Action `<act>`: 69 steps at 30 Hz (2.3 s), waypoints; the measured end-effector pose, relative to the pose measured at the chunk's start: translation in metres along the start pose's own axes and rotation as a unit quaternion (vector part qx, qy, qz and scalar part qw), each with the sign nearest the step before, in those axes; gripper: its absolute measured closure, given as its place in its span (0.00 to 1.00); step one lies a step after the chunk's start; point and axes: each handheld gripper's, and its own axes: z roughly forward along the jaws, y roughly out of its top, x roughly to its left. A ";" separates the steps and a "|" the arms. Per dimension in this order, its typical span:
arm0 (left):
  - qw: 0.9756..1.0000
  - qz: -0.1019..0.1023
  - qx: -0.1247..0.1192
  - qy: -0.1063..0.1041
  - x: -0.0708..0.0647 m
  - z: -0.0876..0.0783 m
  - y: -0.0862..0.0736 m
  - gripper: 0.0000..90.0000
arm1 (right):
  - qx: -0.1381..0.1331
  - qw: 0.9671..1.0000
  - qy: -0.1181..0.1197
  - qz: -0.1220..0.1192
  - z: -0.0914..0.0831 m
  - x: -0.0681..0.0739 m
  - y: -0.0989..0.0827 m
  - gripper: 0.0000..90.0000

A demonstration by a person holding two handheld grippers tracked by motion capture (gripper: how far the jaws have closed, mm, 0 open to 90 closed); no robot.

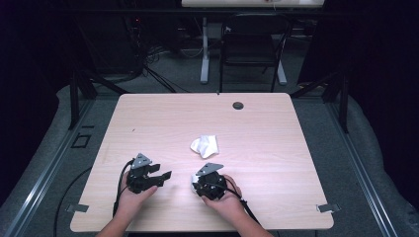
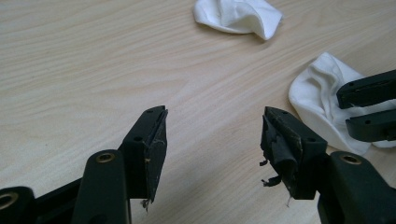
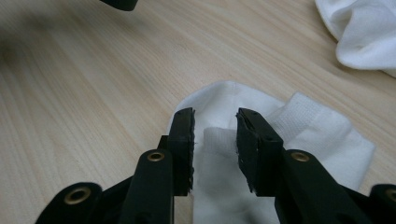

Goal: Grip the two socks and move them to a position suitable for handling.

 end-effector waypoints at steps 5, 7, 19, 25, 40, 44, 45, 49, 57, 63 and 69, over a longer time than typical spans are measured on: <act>1.000 0.002 0.000 -0.004 -0.001 0.001 0.000 0.46 | 0.006 1.000 -0.008 -0.004 0.002 0.000 -0.001 0.77; 1.000 0.003 0.001 -0.004 -0.001 0.001 0.000 0.46 | 0.005 1.000 -0.011 -0.005 0.002 0.001 -0.001 0.80; 1.000 0.008 0.005 -0.013 -0.004 0.003 -0.001 0.47 | -0.019 0.999 -0.003 0.027 -0.005 -0.008 -0.002 0.95; 1.000 0.008 0.000 -0.030 -0.011 0.004 0.000 0.50 | -0.049 0.997 0.011 0.050 -0.017 -0.014 -0.001 0.95; 0.998 0.018 0.032 -0.051 -0.042 0.027 0.008 0.58 | -0.086 0.994 0.015 0.069 -0.050 -0.036 -0.004 0.95; 0.998 0.015 0.026 -0.052 -0.049 0.032 0.014 0.59 | -0.089 0.993 0.013 0.074 -0.053 -0.038 -0.006 0.95; 0.998 0.012 0.025 -0.053 -0.051 0.034 0.015 0.59 | -0.088 0.993 0.013 0.076 -0.054 -0.038 -0.006 0.95; 0.997 0.012 0.035 -0.062 -0.059 0.042 0.014 0.59 | -0.089 0.994 0.008 0.068 -0.055 -0.038 -0.007 0.95; 0.997 0.024 0.055 -0.057 -0.066 0.052 0.010 0.68 | -0.095 0.993 0.007 0.073 -0.055 -0.039 -0.009 0.95; 0.996 0.032 0.060 -0.050 -0.067 0.054 0.008 0.83 | -0.097 0.993 0.004 0.073 -0.059 -0.041 -0.011 0.95; 0.997 0.035 0.059 -0.047 -0.066 0.051 0.006 0.97 | -0.104 0.991 -0.001 0.082 -0.065 -0.044 -0.013 0.95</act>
